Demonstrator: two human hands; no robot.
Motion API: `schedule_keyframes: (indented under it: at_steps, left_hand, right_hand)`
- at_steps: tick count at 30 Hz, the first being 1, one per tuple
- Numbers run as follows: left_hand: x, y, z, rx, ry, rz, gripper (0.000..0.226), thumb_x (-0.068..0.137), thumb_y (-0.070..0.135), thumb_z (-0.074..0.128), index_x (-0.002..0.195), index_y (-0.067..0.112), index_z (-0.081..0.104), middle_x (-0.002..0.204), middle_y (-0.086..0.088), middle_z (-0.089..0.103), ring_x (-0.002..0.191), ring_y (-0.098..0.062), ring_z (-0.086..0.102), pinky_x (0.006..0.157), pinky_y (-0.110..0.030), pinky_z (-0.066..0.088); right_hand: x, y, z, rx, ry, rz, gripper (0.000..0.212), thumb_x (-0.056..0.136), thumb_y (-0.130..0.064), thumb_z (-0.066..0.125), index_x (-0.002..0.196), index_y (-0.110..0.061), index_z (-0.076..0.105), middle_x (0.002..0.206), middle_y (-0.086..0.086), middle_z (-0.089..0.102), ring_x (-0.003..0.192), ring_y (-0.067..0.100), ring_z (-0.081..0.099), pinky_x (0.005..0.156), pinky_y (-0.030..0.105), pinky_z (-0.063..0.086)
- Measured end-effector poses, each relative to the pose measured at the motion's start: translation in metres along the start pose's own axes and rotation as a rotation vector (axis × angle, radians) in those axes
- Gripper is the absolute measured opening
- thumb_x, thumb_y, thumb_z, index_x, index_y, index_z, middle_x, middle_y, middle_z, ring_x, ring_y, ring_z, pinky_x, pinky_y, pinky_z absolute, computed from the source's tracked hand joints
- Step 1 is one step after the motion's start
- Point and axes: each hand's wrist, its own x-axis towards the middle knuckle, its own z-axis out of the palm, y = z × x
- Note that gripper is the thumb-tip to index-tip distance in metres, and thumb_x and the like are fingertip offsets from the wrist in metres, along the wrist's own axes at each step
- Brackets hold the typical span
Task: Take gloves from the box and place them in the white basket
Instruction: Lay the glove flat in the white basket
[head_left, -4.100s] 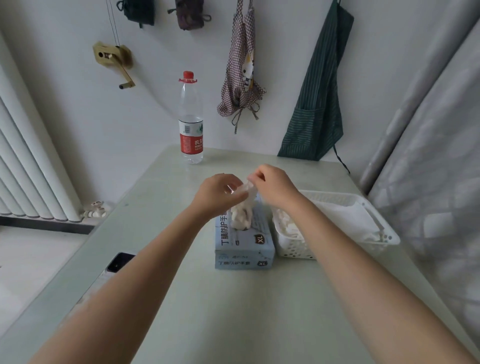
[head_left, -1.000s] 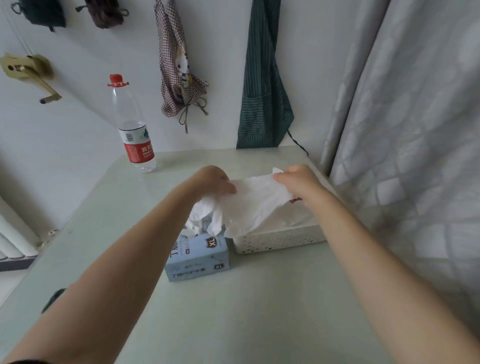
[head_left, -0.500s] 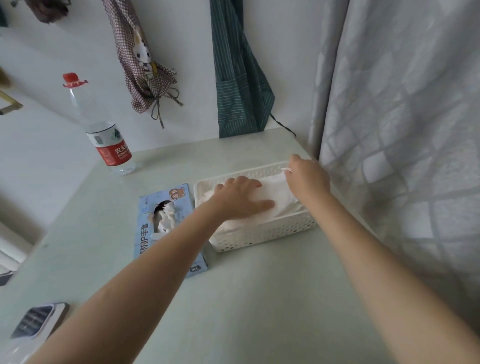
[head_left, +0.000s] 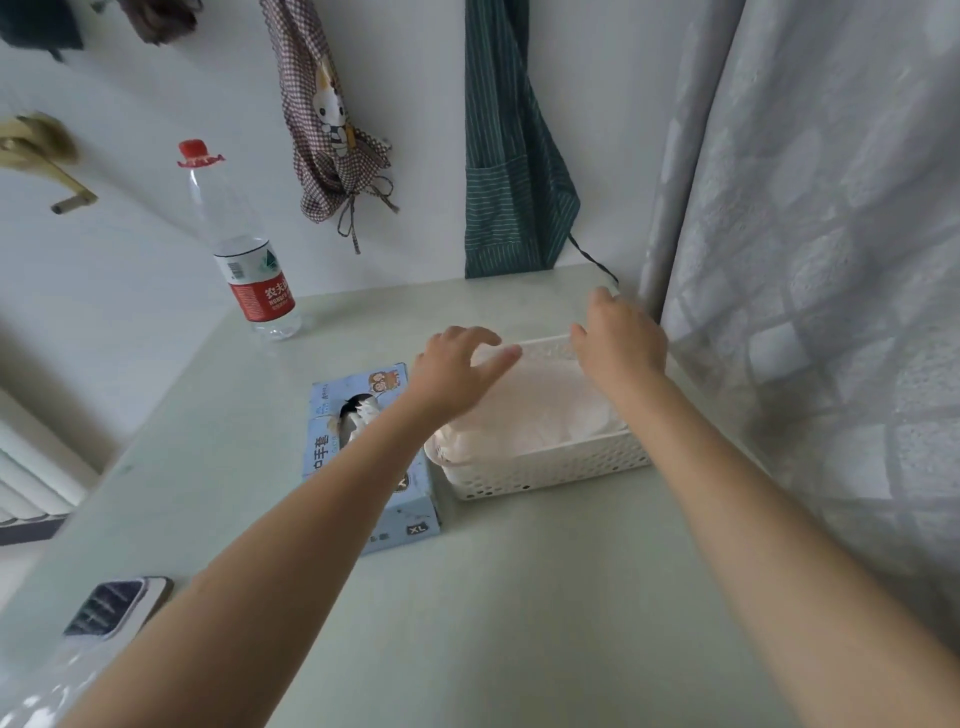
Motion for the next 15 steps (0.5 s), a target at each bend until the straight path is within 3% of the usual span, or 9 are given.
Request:
schedule_keyframes:
  at_steps: [4,8,10,12,15]
  left_hand:
    - [-0.017,-0.038,-0.041,-0.1,0.211,-0.119,0.02,0.093,0.031,0.058,0.105,0.022,0.07,0.114,-0.001,0.063,0.108,-0.019,0.057,0.092,-0.03,0.044]
    - [-0.034,-0.077,-0.068,-0.047,0.232,-0.267,0.014,0.086,0.024,0.061,0.091,0.034,0.068,0.111,-0.001,0.063,0.108,-0.021,0.058,0.096,-0.036,0.046]
    - [-0.055,-0.103,-0.08,-0.036,0.205,-0.379,0.02,0.085,0.022,0.061,0.101,0.031,0.069,0.117,-0.005,0.059,0.111,-0.024,0.056,0.096,-0.036,0.045]
    - [-0.067,-0.119,-0.081,-0.057,0.146,-0.466,0.032,0.087,0.024,0.064,0.119,0.025,0.064,0.128,-0.009,0.053,0.113,-0.026,0.055,0.087,-0.031,0.045]
    - [-0.087,-0.14,-0.083,-0.218,0.024,-0.517,0.054,0.088,0.024,0.067,0.139,0.019,0.048,0.138,-0.011,0.048,0.112,-0.024,0.053,0.083,-0.03,0.045]
  right_hand:
    - [-0.01,-0.074,-0.004,0.172,-0.098,-0.216,0.016,0.096,-0.022,0.048,0.1,-0.009,0.056,0.098,0.008,0.058,0.084,0.029,0.058,0.063,0.033,0.04]
    - [-0.022,-0.127,0.003,0.252,-0.26,-0.356,0.013,0.094,-0.017,0.05,0.094,-0.013,0.062,0.095,0.003,0.06,0.085,0.024,0.057,0.067,0.03,0.043]
    - [-0.031,-0.16,0.011,0.312,-0.393,-0.407,0.016,0.092,-0.016,0.053,0.091,-0.007,0.067,0.096,0.01,0.067,0.088,0.029,0.061,0.07,0.033,0.05]
    - [-0.037,-0.177,0.018,0.31,-0.529,-0.427,0.023,0.09,-0.018,0.057,0.091,0.0,0.07,0.099,0.019,0.069,0.089,0.034,0.064,0.069,0.036,0.051]
    - [-0.048,-0.199,0.022,0.233,-0.68,-0.425,0.034,0.085,-0.034,0.069,0.092,-0.001,0.072,0.105,0.017,0.069,0.081,0.026,0.065,0.066,0.031,0.049]
